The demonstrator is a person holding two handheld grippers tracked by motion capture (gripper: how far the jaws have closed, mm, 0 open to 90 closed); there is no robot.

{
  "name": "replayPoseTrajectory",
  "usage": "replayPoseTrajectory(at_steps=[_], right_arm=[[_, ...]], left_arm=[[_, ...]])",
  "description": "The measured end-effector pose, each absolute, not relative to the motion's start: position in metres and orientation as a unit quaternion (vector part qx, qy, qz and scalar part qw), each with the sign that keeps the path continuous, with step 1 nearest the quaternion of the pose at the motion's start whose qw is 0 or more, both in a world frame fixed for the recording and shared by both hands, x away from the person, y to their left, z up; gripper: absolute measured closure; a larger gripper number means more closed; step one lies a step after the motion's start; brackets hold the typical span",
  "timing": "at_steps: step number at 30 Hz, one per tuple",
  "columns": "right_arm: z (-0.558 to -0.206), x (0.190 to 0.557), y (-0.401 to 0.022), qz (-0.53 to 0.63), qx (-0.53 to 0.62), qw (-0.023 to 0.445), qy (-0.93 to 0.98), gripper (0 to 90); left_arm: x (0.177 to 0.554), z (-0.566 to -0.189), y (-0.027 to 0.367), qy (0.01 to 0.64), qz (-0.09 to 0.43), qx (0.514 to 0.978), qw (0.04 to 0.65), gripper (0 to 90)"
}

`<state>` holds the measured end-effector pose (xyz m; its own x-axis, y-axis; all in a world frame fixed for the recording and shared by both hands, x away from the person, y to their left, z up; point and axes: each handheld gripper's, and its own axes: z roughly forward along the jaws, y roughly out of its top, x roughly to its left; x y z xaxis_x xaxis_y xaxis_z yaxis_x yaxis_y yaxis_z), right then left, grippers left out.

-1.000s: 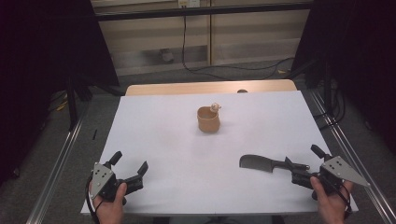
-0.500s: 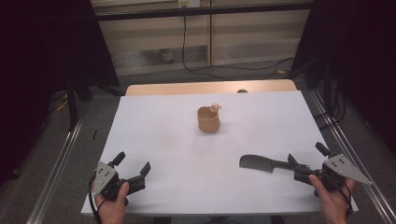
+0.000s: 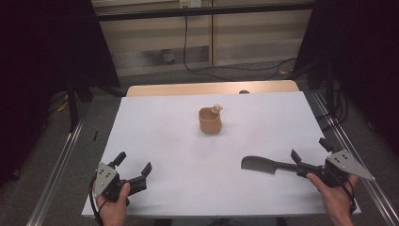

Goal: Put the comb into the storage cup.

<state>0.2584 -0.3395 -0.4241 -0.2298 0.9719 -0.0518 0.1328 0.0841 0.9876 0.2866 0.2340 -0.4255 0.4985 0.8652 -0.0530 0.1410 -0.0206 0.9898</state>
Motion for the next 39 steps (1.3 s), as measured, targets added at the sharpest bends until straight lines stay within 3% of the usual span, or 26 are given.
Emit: replayPoseTrajectory(at_steps=[12, 22, 33, 39], right_arm=[[-0.416, 0.280, -0.340, 0.499, 0.474, 0.419, 0.593, 1.0], [-0.422, 0.283, -0.339, 0.513, 0.466, 0.404, 0.597, 9.3], [-0.424, 0.283, -0.350, 0.516, 0.479, 0.380, 0.599, 33.0], [-0.422, 0.285, -0.349, 0.512, 0.472, 0.360, 0.621, 52.0]], left_arm=[[0.289, -0.426, 0.230, 0.381, 0.312, 0.654, 0.575, 2.1], [0.288, -0.426, 0.232, 0.380, 0.310, 0.653, 0.578, 2.1], [0.288, -0.428, 0.227, 0.380, 0.300, 0.657, 0.578, 2.1], [0.288, -0.428, 0.226, 0.379, 0.299, 0.657, 0.579, 2.1]])
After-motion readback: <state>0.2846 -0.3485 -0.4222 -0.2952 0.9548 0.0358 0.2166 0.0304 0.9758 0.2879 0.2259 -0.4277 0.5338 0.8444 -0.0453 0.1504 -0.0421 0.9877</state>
